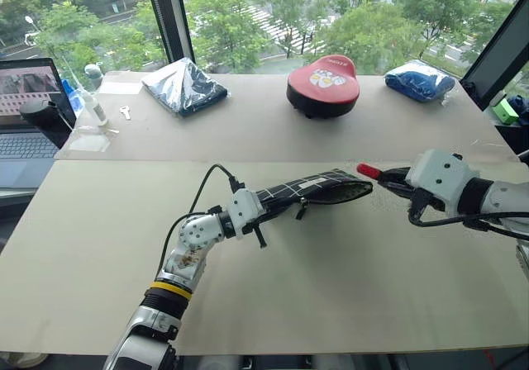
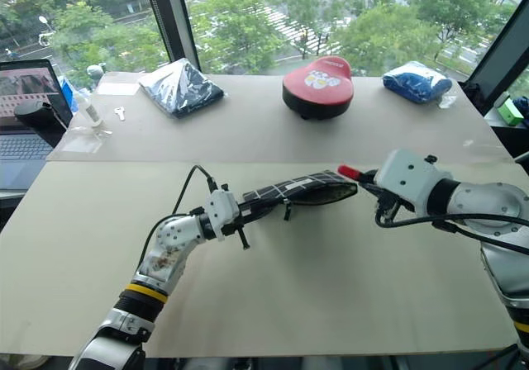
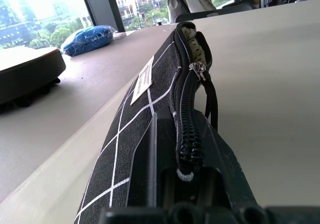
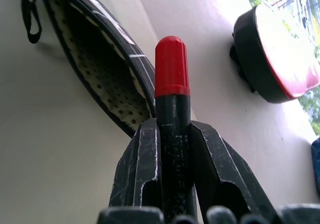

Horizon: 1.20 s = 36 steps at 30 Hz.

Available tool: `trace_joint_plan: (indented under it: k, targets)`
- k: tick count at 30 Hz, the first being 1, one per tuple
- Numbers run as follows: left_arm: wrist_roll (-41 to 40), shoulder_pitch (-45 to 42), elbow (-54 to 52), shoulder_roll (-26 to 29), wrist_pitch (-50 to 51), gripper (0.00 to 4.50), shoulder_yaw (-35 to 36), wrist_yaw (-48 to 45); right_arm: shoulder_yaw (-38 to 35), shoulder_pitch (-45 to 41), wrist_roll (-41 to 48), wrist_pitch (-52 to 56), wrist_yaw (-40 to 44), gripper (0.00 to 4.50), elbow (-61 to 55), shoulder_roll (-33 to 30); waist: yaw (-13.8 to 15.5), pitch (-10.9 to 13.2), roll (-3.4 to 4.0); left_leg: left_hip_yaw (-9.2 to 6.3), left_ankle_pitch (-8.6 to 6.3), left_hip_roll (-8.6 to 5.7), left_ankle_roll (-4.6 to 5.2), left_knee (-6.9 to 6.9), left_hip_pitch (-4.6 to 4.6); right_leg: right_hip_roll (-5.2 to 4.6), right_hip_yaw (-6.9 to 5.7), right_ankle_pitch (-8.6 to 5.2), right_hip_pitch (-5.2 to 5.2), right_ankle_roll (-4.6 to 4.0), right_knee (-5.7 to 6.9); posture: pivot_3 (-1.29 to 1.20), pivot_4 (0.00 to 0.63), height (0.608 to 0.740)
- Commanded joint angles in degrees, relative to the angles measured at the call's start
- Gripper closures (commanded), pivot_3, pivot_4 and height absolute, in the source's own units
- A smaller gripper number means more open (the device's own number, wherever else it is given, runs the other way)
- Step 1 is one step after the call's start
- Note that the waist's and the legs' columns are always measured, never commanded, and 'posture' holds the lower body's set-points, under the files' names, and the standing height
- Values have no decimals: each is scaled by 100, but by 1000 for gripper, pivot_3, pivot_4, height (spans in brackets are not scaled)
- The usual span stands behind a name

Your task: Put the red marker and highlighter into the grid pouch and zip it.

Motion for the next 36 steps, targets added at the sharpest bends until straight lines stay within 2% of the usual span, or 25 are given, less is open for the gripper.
trace_joint_plan:
  k: [1, 7, 12, 16, 22, 27, 36]
  targets:
    - [-63, -125, -17, -32, -141, 4500, 25, -23, 93, 46, -180, -65, 136, 4035, -335, -147, 2, 0, 0, -1, 0, 0, -1, 0, 0, 0, 0, 0, 0, 0, 1, 0, 150, 740]
    - [-50, -130, -4, -37, -162, 4500, 18, -20, 712, 222, -814, -320, 122, 4035, -368, -141, 2, 0, 0, -1, 1, 0, -4, -1, -1, -2, 2, 0, -5, -1, 5, 0, 150, 740]
    - [-48, -110, -35, -30, -159, 4500, 10, -21, 1253, -178, -1615, -591, -365, 4035, 108, 270, -7, 0, 0, 0, 3, 0, -8, 0, 0, -2, 2, 0, -6, -1, 7, 0, 150, 740]
    - [-36, -115, -34, -22, -158, 4500, 9, -16, 1337, -366, -1672, -591, -284, 4035, 174, 478, 2, 0, 0, -1, 6, -3, -12, -1, -1, -1, 0, 0, -10, -1, 10, 0, 150, 740]
    - [11, -97, -44, 41, -183, 4500, -7, -17, 1332, -468, -1772, -757, -135, 4035, 282, 448, -2, 0, 0, 0, 6, -5, -12, 0, 0, -1, 0, 0, -7, -1, 9, 0, 150, 740]
    - [4, -83, -57, 48, -173, 4500, -15, -7, 1677, -747, -2157, -1090, -177, 4035, 519, 616, -18, 0, 0, 0, 6, -5, -12, 0, 1, 0, 0, 0, -8, -1, 10, 0, 150, 740]
    - [2, -97, -72, 44, -162, 4500, -17, 12, 2621, -1510, -3199, -2127, -689, 4035, 1375, 1618, -87, 0, 0, 0, 10, -12, -17, -2, 2, 4, 0, 0, -7, -1, 13, 0, 150, 740]
